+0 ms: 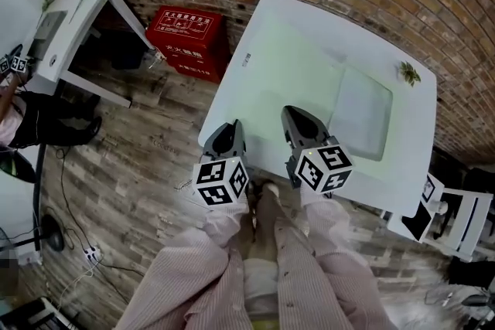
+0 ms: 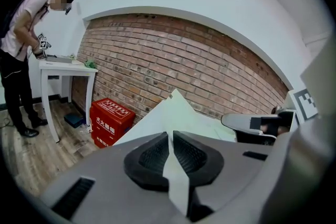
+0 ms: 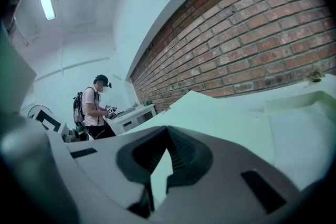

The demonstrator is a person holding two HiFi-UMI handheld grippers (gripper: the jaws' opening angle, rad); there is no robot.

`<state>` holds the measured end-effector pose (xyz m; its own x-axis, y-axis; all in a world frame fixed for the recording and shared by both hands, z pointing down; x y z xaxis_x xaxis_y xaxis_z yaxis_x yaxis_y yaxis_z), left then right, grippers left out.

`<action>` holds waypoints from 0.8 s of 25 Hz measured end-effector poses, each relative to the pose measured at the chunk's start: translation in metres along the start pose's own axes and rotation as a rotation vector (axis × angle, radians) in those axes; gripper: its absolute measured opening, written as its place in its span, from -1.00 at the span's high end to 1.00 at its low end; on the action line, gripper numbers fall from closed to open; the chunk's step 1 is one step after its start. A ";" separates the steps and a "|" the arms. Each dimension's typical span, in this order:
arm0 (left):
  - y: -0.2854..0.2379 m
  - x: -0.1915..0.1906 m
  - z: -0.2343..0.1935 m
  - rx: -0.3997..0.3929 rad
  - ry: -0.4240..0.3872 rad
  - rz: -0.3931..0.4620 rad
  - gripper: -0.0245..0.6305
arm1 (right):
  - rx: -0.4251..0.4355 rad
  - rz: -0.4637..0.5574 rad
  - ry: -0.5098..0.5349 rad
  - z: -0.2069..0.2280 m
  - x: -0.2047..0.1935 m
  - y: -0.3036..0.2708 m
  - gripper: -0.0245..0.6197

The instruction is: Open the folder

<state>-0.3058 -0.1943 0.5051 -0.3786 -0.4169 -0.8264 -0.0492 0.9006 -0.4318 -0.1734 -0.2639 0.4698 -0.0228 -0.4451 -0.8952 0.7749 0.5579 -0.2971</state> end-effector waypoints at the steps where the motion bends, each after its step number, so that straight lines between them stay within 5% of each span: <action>1: -0.001 -0.001 -0.003 0.012 0.019 0.000 0.85 | 0.007 -0.004 -0.002 -0.001 -0.001 -0.002 0.91; 20: -0.027 -0.035 -0.037 0.190 0.208 -0.095 0.77 | 0.115 -0.059 -0.007 -0.007 -0.023 -0.016 0.91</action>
<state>-0.3250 -0.1991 0.5592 -0.5625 -0.4469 -0.6956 0.0727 0.8114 -0.5800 -0.1899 -0.2574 0.4923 -0.0665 -0.4801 -0.8747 0.8398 0.4465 -0.3089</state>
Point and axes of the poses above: the fingertips, and each gripper's own axes: y backward along the fingers, z to its right, x out of its top, the point moved 3 cm from there along y, backward along the fingers, and after that the axes turned 3 degrees about -z, right-handed, at the moved point
